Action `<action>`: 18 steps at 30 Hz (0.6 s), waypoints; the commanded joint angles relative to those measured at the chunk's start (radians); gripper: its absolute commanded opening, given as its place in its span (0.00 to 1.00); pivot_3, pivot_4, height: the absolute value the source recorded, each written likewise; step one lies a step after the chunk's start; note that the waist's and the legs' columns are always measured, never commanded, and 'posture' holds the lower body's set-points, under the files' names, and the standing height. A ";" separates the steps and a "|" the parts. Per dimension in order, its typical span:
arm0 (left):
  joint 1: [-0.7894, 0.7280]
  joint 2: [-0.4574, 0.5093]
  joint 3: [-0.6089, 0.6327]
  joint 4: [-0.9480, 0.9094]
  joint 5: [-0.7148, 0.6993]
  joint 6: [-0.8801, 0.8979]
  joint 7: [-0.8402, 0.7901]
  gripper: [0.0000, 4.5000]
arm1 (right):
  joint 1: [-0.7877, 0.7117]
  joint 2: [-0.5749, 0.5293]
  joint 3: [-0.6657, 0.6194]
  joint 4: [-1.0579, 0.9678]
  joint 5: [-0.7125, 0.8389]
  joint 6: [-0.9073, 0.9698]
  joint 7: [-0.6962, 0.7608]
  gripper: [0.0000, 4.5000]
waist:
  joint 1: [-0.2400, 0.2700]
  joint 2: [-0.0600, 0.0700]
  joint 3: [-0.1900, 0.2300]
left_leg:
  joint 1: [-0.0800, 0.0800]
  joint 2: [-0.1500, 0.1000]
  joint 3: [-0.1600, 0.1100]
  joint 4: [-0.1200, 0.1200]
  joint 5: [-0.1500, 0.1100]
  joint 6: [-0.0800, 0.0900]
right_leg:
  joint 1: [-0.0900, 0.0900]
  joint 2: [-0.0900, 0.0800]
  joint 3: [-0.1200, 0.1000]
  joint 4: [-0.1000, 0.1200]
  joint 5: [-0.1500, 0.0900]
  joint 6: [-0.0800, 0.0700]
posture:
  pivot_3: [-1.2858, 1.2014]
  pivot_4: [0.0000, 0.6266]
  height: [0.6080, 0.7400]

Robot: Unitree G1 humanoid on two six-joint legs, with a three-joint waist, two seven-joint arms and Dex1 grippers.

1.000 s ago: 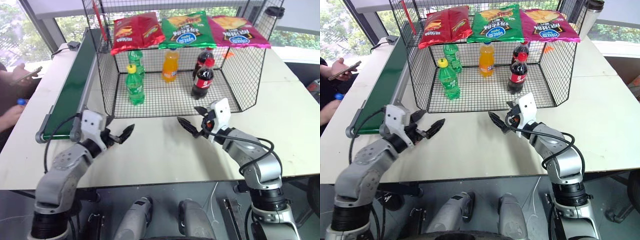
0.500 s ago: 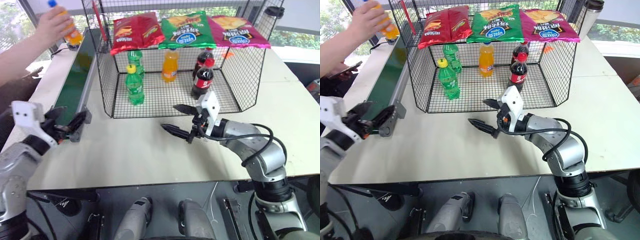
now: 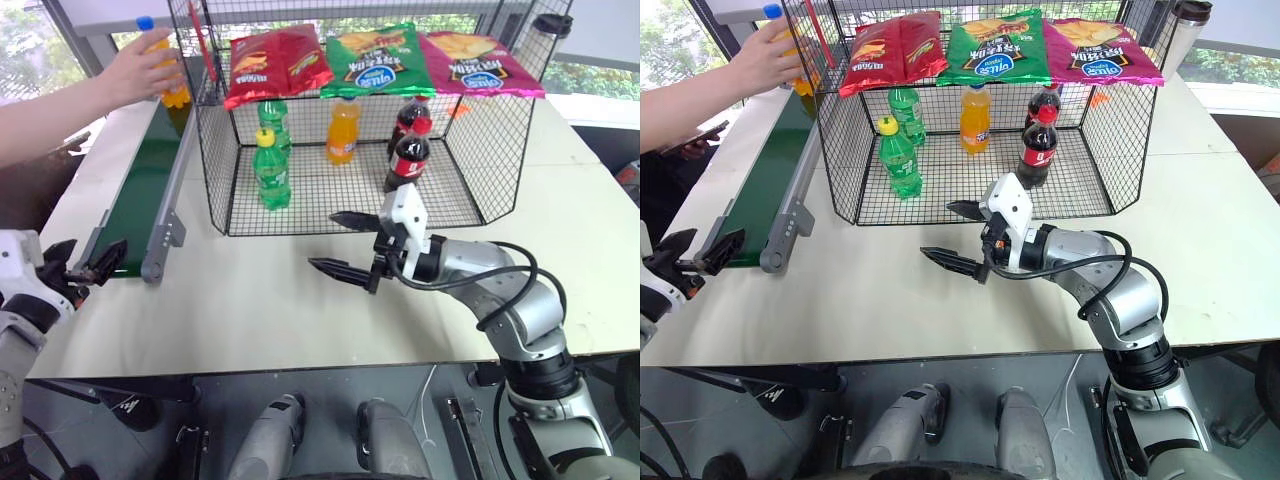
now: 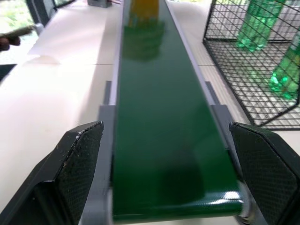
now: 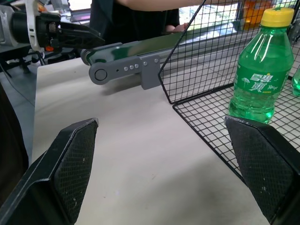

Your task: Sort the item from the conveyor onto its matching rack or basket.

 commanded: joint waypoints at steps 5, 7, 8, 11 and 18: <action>-0.007 0.007 0.018 0.003 0.005 -0.036 -0.004 1.00 | -0.003 -0.008 0.001 -0.035 0.009 -0.017 0.011 0.99 | 0.000 0.000 0.000 | 0.000 0.000 0.000 0.000 0.000 0.000 | 0.000 0.000 0.000 0.000 0.000 0.000 | 0.52 0.24 0.99; -0.005 0.007 0.017 0.003 0.004 -0.039 -0.004 1.00 | 0.001 -0.009 0.000 -0.035 0.009 -0.018 0.011 0.99 | 0.000 0.000 0.000 | 0.000 0.000 0.000 0.000 0.000 0.000 | 0.000 0.000 0.000 0.000 0.000 0.000 | 0.52 0.24 0.99; -0.005 0.006 0.017 0.003 0.002 -0.040 -0.002 1.00 | 0.003 -0.010 -0.001 -0.036 0.009 -0.018 0.011 0.99 | 0.000 0.000 0.000 | 0.000 0.000 0.000 0.000 0.000 0.000 | 0.000 0.000 0.000 0.000 0.000 0.000 | 0.52 0.24 0.99; -0.008 0.006 0.017 0.004 0.000 -0.042 0.002 1.00 | 0.004 -0.007 -0.005 -0.034 0.012 -0.017 0.008 0.99 | 0.000 0.000 0.000 | 0.000 0.000 0.000 0.000 0.000 0.000 | 0.000 0.000 0.000 0.000 0.000 0.000 | 0.52 0.24 0.99; -0.011 0.006 0.014 0.003 -0.001 -0.041 0.005 1.00 | -0.001 -0.003 -0.007 -0.026 0.012 -0.017 0.004 0.99 | 0.000 0.000 0.000 | 0.000 0.000 0.000 0.000 0.000 0.000 | 0.000 0.000 0.000 0.000 0.000 0.000 | 0.52 0.24 0.99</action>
